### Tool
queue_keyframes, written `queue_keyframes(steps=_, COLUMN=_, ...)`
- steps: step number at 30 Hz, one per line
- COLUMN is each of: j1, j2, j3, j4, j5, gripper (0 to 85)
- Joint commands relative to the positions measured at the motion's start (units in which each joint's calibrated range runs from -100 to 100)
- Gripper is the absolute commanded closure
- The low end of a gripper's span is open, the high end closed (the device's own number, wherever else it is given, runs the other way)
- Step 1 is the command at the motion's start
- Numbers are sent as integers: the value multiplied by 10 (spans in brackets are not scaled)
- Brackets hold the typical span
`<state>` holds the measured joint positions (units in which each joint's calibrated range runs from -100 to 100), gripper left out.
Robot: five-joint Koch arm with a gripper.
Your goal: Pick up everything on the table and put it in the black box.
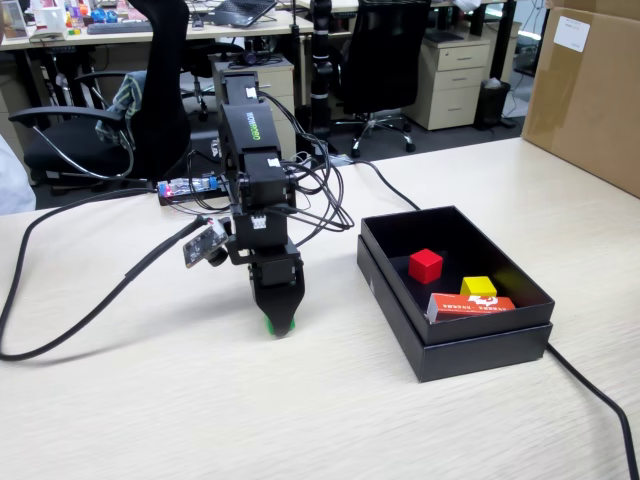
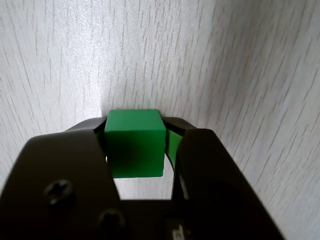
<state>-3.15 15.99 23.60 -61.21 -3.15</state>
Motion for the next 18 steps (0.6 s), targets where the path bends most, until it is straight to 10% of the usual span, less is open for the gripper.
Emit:
queue_keyframes(steps=1, j1=-2, j2=-30, j3=29, j4=-5, j5=-5, gripper=847)
queue_keyframes(steps=11, j1=75, j2=-346, j3=71, j4=-20, j5=18, gripper=847)
queue_keyframes(steps=18, j1=145, j2=-237, j3=255, j4=-54, j5=41, gripper=847)
